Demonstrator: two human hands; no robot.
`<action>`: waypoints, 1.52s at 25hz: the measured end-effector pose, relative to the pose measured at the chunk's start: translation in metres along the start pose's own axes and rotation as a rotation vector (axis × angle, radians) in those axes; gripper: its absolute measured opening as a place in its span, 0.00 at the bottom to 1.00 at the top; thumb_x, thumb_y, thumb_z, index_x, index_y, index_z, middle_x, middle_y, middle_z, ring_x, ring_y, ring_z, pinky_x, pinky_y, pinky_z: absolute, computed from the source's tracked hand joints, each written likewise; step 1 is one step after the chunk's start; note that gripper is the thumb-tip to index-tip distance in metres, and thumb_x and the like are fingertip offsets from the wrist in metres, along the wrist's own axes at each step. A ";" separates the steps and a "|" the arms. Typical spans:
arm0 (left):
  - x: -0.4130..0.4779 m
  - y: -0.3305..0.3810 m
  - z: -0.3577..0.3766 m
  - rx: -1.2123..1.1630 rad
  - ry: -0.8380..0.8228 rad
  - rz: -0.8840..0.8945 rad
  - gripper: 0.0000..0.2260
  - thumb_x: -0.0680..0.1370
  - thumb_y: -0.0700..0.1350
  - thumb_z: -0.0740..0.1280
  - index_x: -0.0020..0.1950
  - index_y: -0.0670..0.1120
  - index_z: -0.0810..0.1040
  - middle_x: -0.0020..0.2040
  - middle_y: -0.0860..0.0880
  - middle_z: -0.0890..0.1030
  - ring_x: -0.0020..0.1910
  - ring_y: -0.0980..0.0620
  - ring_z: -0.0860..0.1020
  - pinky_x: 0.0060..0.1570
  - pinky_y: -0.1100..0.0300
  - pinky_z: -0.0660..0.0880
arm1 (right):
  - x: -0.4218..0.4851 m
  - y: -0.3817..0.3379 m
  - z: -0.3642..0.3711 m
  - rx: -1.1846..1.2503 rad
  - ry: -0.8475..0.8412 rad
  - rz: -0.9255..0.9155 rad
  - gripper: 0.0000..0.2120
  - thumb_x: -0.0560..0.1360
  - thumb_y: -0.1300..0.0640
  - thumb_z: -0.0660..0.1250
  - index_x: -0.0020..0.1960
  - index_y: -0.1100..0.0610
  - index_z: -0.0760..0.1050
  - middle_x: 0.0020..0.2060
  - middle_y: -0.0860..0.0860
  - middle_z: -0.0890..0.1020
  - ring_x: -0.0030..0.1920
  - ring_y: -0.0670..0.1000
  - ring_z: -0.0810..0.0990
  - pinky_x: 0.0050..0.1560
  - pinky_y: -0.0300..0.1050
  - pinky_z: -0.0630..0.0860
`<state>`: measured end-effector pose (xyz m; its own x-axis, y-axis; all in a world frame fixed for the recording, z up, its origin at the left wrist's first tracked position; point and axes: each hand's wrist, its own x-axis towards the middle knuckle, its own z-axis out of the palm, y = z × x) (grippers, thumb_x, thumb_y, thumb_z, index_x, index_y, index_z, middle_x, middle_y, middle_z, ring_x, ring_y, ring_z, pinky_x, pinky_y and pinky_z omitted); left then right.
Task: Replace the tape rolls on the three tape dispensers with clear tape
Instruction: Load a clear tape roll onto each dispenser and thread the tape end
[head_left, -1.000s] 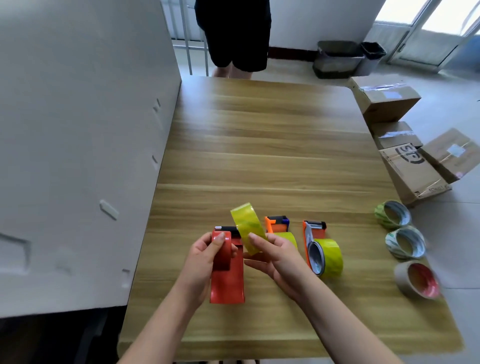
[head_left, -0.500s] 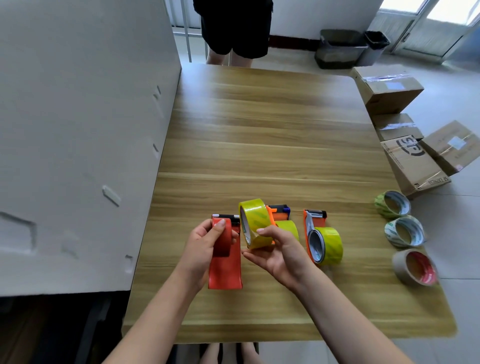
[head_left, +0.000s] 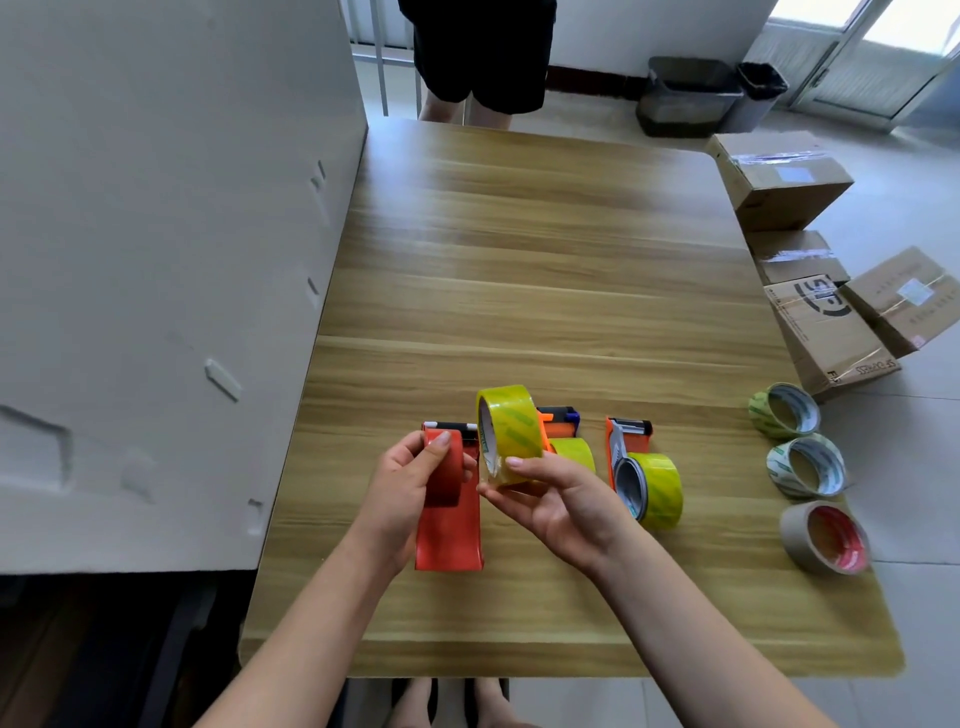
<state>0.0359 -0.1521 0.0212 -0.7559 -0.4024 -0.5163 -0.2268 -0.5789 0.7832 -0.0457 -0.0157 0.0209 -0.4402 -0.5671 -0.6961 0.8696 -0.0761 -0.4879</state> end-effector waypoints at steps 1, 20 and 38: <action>0.000 0.000 0.000 -0.004 0.001 -0.003 0.08 0.79 0.40 0.60 0.42 0.42 0.77 0.30 0.48 0.82 0.29 0.55 0.79 0.30 0.65 0.77 | 0.000 0.000 0.000 0.007 -0.006 -0.001 0.19 0.64 0.72 0.68 0.54 0.68 0.74 0.47 0.64 0.81 0.48 0.61 0.81 0.57 0.54 0.77; -0.011 -0.015 0.000 -0.005 0.015 0.000 0.11 0.72 0.44 0.68 0.49 0.39 0.76 0.33 0.46 0.82 0.30 0.53 0.78 0.35 0.63 0.78 | -0.011 0.011 -0.005 -0.241 0.183 -0.206 0.12 0.67 0.75 0.69 0.48 0.65 0.77 0.42 0.61 0.82 0.42 0.57 0.82 0.48 0.46 0.82; -0.031 -0.021 0.020 0.198 0.103 0.017 0.17 0.67 0.32 0.73 0.53 0.36 0.73 0.33 0.48 0.79 0.27 0.58 0.77 0.30 0.66 0.75 | -0.014 0.024 -0.006 0.019 0.149 -0.237 0.12 0.65 0.59 0.71 0.45 0.65 0.78 0.41 0.60 0.83 0.40 0.56 0.83 0.41 0.44 0.82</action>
<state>0.0516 -0.1134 0.0274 -0.6963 -0.4867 -0.5275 -0.3386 -0.4253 0.8393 -0.0200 -0.0053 0.0157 -0.6584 -0.4053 -0.6342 0.7420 -0.2081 -0.6373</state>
